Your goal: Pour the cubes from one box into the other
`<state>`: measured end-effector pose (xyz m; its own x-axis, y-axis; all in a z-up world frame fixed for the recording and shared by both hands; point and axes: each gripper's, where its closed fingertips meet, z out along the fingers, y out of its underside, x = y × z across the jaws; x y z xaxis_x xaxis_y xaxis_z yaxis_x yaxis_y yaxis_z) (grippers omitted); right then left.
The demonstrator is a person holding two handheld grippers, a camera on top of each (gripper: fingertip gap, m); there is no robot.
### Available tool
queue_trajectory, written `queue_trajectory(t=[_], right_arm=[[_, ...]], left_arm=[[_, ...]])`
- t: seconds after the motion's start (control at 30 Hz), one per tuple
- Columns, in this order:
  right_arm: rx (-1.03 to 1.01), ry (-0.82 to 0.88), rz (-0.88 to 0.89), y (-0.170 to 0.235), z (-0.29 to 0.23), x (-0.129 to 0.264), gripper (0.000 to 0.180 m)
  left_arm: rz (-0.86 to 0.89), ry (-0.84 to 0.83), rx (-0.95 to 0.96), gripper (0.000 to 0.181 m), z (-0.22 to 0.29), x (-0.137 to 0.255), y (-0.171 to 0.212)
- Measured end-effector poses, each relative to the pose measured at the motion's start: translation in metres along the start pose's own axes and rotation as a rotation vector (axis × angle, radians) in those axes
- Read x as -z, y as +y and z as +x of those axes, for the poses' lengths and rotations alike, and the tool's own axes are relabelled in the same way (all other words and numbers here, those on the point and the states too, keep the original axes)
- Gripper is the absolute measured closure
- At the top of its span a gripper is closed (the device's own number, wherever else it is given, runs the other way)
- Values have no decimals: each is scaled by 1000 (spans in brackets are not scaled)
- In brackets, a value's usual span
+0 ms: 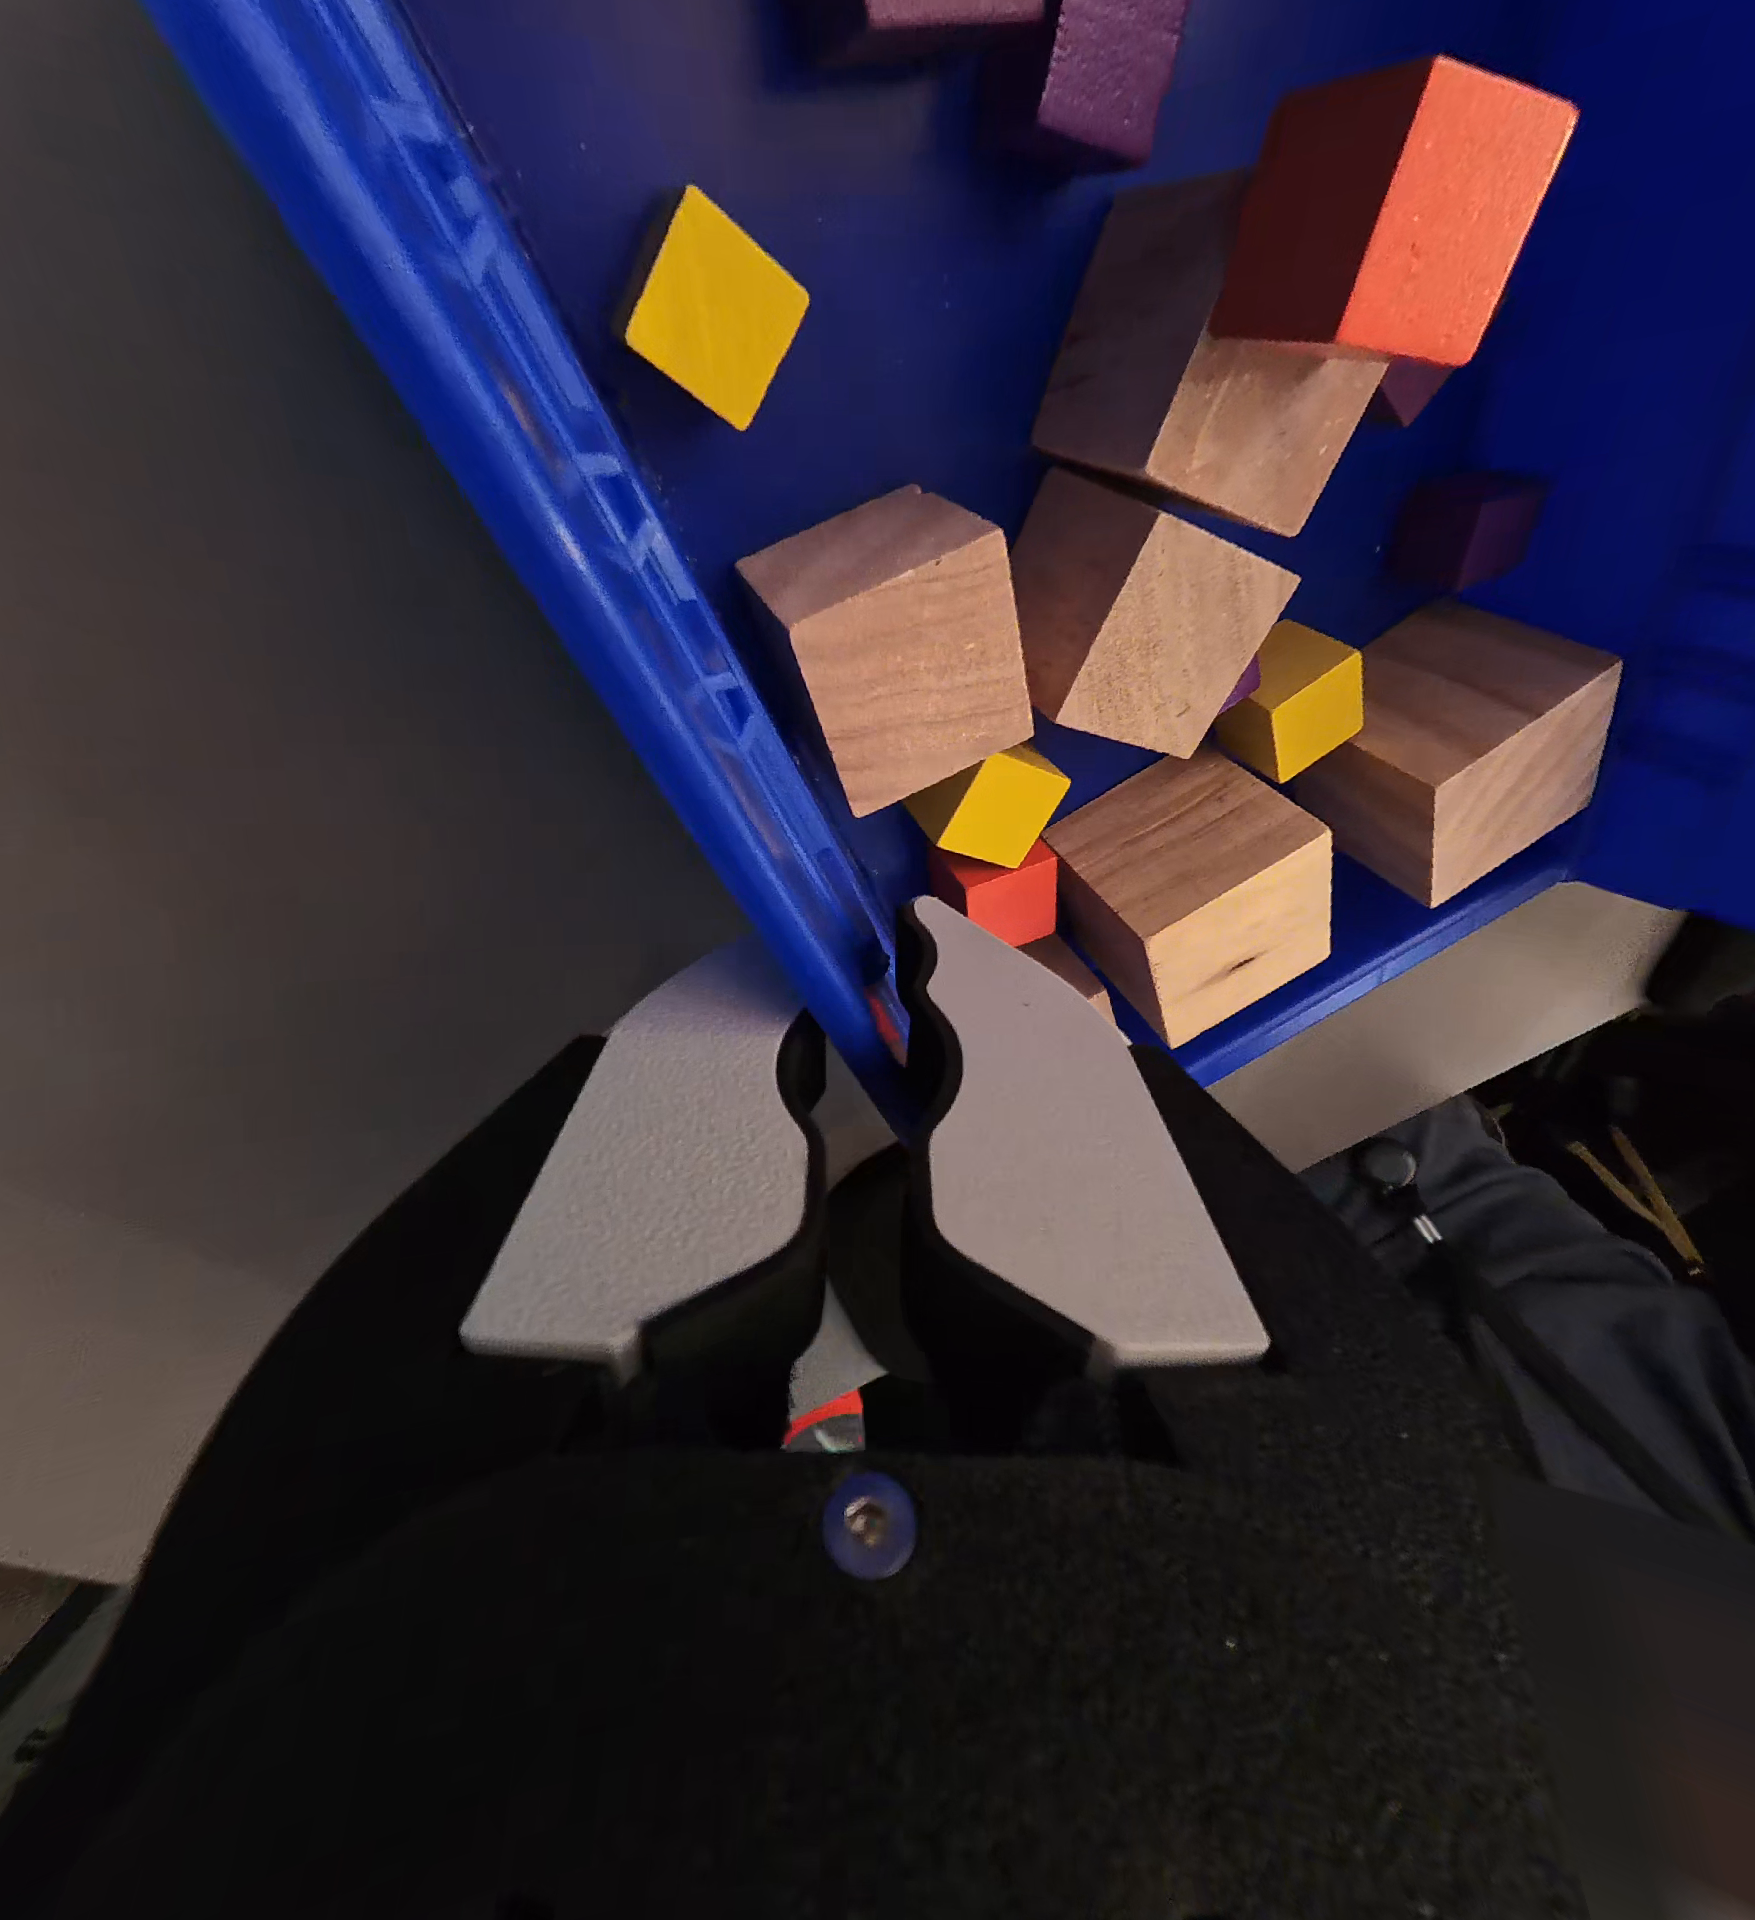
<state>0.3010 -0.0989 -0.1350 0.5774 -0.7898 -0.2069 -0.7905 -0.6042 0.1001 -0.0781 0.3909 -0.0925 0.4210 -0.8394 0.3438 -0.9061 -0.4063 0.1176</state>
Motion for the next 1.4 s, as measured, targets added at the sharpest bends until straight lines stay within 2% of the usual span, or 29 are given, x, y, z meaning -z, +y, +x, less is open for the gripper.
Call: queue_trajectory(t=[0.07,0.13,0.27,0.33,0.4,0.43,0.5,0.57,0.67,0.77,0.83,0.87,0.93,1.17,1.23,1.27,1.4], right_arm=[[-13,-1,19,-4,-5,7,167],[-26,66,62,-9,0,24,167],[20,244,249,-28,-5,93,167],[104,326,405,-44,-30,135,166],[230,351,564,-57,-79,169,163],[294,292,629,-60,-114,180,163],[436,18,707,-55,-205,188,160],[511,-186,730,-47,-279,188,147],[561,-255,671,-47,-355,154,135],[570,-213,541,-51,-409,92,128],[586,-193,409,-48,-439,44,130],[582,-177,329,-44,-450,22,137],[566,-144,240,-42,-467,-10,140],[507,71,106,-40,-477,-73,139],[489,151,48,-37,-466,-90,147],[469,135,29,-34,-468,-96,156],[452,70,27,-34,-473,-97,166]], left_arm=[[4,-2,-5,171,-13,4,5],[1,-4,-13,171,-23,8,10],[7,5,-31,171,-35,12,14],[7,7,-39,170,-38,13,15],[3,4,-47,170,-40,14,16],[2,3,-50,170,-41,14,16],[-1,1,-56,170,-42,14,16],[-4,-1,-57,170,-43,15,16],[-9,-16,-56,171,-44,15,16],[-14,-48,-46,172,-45,15,16],[-14,-69,-34,172,-46,14,16],[-11,-79,-26,173,-46,14,16],[-5,-99,-16,173,-46,14,16],[-2,-164,-17,173,-49,14,16],[-10,-170,-9,173,-49,13,16],[-15,-171,-3,173,-49,13,16],[-47,-166,34,173,-51,6,18]])
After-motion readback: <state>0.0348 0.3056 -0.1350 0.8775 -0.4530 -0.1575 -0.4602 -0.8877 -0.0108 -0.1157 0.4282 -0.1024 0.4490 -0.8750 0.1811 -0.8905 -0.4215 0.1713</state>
